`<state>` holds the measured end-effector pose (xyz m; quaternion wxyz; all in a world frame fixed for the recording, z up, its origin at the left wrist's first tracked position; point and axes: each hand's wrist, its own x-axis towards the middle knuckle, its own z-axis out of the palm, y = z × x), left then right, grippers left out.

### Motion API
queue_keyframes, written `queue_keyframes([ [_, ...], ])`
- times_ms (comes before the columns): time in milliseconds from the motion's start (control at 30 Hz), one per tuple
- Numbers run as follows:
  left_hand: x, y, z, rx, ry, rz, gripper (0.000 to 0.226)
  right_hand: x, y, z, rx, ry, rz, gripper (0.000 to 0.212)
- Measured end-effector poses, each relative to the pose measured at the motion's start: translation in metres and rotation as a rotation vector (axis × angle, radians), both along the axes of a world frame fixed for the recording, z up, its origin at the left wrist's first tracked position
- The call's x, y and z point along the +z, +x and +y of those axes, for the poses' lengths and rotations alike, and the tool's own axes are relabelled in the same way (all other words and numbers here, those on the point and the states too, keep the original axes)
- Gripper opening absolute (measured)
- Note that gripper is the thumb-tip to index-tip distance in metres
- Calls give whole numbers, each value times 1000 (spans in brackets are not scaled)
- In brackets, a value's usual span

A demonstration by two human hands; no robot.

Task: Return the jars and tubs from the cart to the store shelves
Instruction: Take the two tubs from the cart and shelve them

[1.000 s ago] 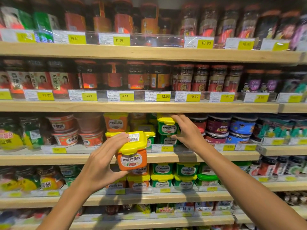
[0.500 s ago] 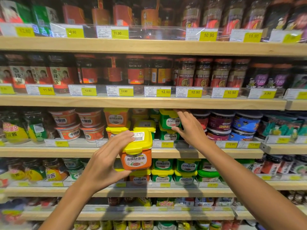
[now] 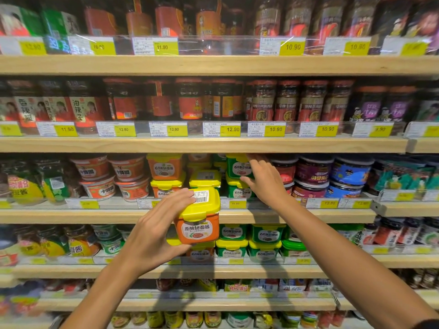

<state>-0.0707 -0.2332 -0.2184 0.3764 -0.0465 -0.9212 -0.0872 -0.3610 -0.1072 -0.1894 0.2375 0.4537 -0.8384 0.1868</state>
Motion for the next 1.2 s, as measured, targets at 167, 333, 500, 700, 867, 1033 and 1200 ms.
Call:
queue_keyframes([
  [167,-1,0,-3,23,23,-1,92,-13,5,12,177,-201,89,62],
  [333,4,-7,-8,22,16,-8,89,-22,51,26,523,-323,-20,56],
  [500,8,-24,-18,41,1,8,91,-24,87,34,667,-275,-348,53],
  [700,7,-33,-25,94,-20,24,93,-36,97,27,639,-257,-423,76],
  [867,8,-44,-27,247,28,19,101,-38,95,6,581,-353,-413,84],
  [1033,8,-56,-29,311,176,24,102,-34,90,-8,568,-421,-462,82],
  [1200,4,-65,-32,320,237,87,103,-33,85,-20,584,-458,-471,80],
])
